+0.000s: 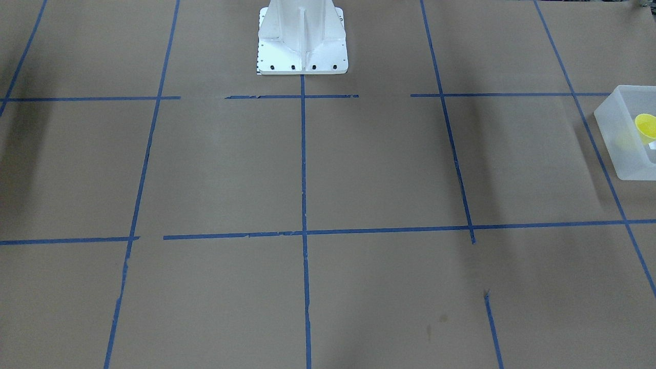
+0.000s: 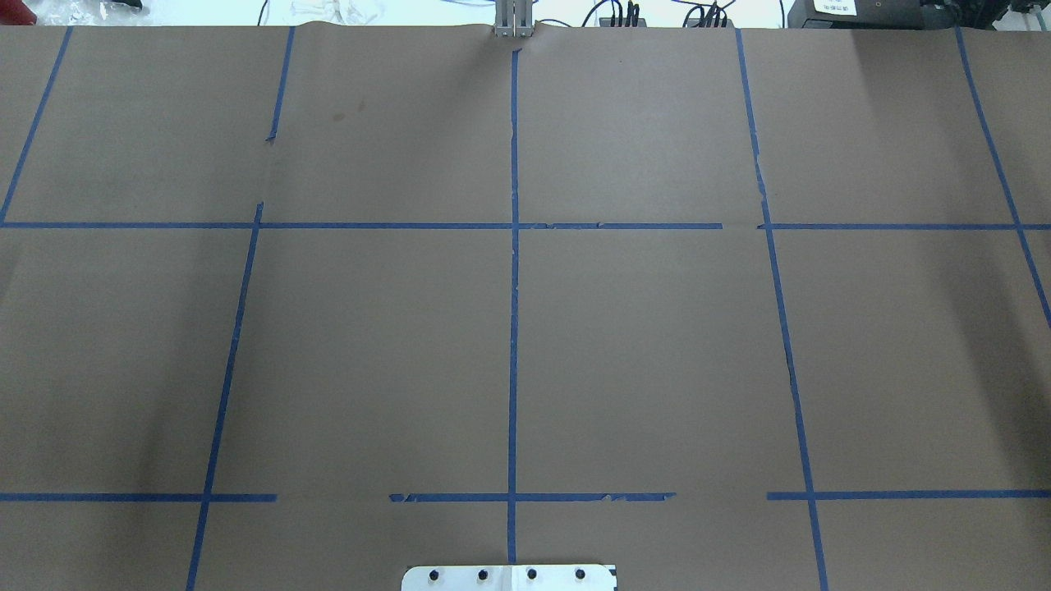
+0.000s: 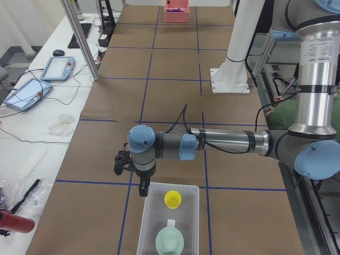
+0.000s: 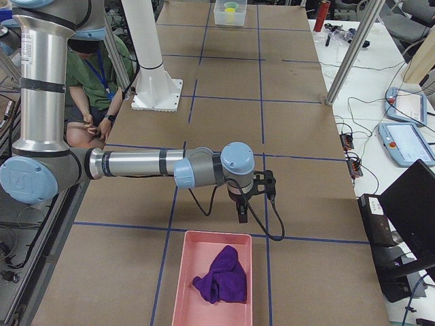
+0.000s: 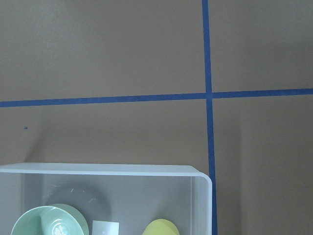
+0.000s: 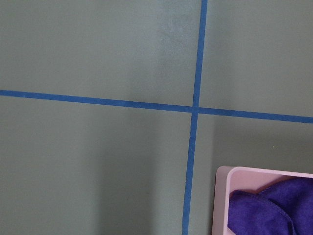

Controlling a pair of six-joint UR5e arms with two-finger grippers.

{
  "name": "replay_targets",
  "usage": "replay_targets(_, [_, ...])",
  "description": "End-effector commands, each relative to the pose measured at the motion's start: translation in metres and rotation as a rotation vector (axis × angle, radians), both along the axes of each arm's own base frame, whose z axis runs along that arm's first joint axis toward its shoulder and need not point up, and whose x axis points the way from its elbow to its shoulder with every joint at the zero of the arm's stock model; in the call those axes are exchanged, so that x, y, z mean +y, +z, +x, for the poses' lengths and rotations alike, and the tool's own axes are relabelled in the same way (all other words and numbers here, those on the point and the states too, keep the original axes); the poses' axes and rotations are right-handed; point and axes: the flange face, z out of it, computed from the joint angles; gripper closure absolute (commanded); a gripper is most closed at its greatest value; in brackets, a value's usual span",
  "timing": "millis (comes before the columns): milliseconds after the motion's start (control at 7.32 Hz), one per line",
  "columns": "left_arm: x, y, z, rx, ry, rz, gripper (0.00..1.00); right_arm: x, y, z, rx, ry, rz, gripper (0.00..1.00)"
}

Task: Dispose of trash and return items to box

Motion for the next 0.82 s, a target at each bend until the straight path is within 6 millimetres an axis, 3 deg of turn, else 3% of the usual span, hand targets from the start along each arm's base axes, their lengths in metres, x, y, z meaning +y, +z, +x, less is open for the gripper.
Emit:
replay_targets(0, [0.000, -0.001, 0.000, 0.000, 0.002, 0.004, 0.00, 0.000, 0.002, 0.000, 0.006, 0.001, -0.004, 0.00])
replay_targets(273, [-0.001, -0.001, 0.000, 0.000, -0.001, 0.013, 0.00, 0.006, 0.030, 0.003, 0.009, 0.005, -0.058, 0.00])
replay_targets(683, [-0.001, -0.001, 0.000, 0.000, -0.001, 0.014, 0.00, 0.006, 0.031, 0.008, -0.003, 0.017, -0.061, 0.00])
